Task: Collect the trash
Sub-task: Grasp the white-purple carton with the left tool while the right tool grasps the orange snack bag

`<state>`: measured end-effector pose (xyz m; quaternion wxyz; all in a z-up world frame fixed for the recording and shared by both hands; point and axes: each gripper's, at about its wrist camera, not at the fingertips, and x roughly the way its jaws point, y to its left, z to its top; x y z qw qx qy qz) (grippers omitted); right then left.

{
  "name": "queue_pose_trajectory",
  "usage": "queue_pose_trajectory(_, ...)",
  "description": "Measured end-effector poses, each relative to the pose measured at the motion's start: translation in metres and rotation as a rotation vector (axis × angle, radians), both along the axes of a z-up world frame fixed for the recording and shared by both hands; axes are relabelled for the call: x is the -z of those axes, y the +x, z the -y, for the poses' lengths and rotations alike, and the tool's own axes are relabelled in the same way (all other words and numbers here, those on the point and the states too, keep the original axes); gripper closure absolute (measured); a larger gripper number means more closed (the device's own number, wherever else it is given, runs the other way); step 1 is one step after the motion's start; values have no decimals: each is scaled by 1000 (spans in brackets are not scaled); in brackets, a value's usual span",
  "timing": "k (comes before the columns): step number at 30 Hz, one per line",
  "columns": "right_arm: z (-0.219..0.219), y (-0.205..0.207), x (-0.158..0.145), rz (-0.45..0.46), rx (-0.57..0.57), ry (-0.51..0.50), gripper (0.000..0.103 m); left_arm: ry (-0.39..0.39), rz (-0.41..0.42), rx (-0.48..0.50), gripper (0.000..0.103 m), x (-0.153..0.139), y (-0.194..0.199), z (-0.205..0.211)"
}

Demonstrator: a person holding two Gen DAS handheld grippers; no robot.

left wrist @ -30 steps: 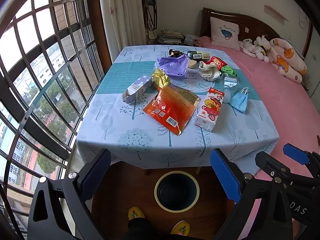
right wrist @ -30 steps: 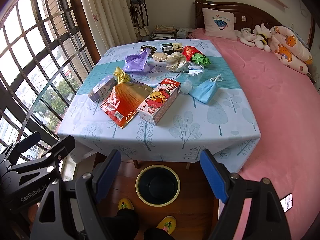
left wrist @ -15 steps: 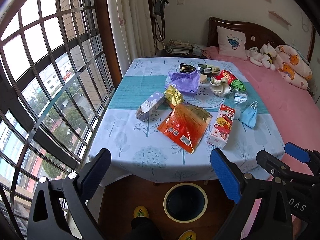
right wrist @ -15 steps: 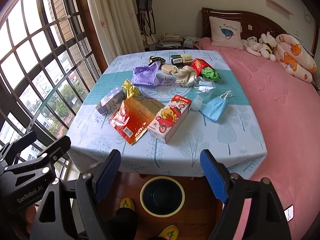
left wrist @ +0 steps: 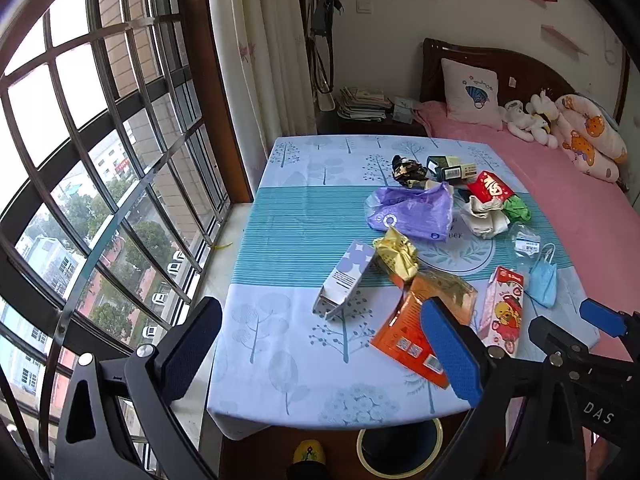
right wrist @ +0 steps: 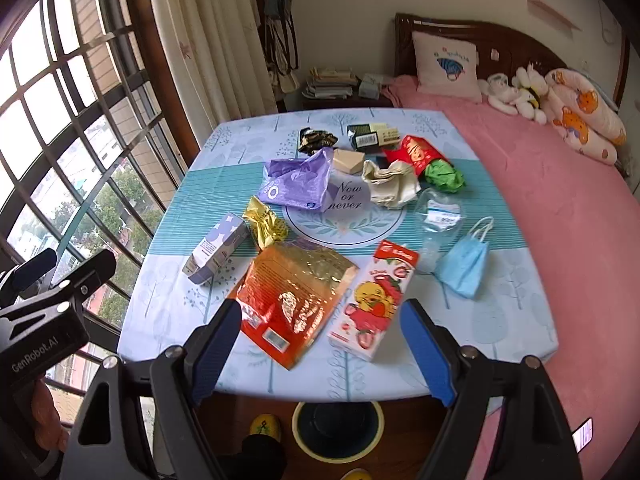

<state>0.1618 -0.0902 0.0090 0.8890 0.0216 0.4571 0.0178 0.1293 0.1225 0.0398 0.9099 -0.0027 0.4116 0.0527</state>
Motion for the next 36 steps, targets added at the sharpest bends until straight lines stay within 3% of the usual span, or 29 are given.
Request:
queue_pose_trajectory(10, -50, 69, 54, -189, 96, 55, 21, 5, -154, 126, 5, 48, 81, -56)
queue_pose_trajectory(17, -76, 105, 100, -307, 200, -2, 21, -9, -235, 243, 5, 77, 121, -75)
queue_pose_trajectory(24, -81, 116, 128, -394, 305, -105, 21, -93, -295, 340, 5, 97, 145, -75)
queue_pose_trajectory(30, -69, 112, 147, -452, 381, -68, 21, -121, -335, 403, 5, 112, 156, -65)
queue_pose_trajectory(32, -63, 109, 146, -439, 407, -41, 25, -132, -350, 412, 5, 116, 161, -61)
queue_pose_trajectory(35, -52, 103, 141, -409, 432, -6, 41, -152, -380, 428, 5, 123, 167, -56)
queue_pose_trajectory(36, -47, 100, 138, -400, 434, 6, 51, -156, -387, 432, 5, 125, 169, -55)
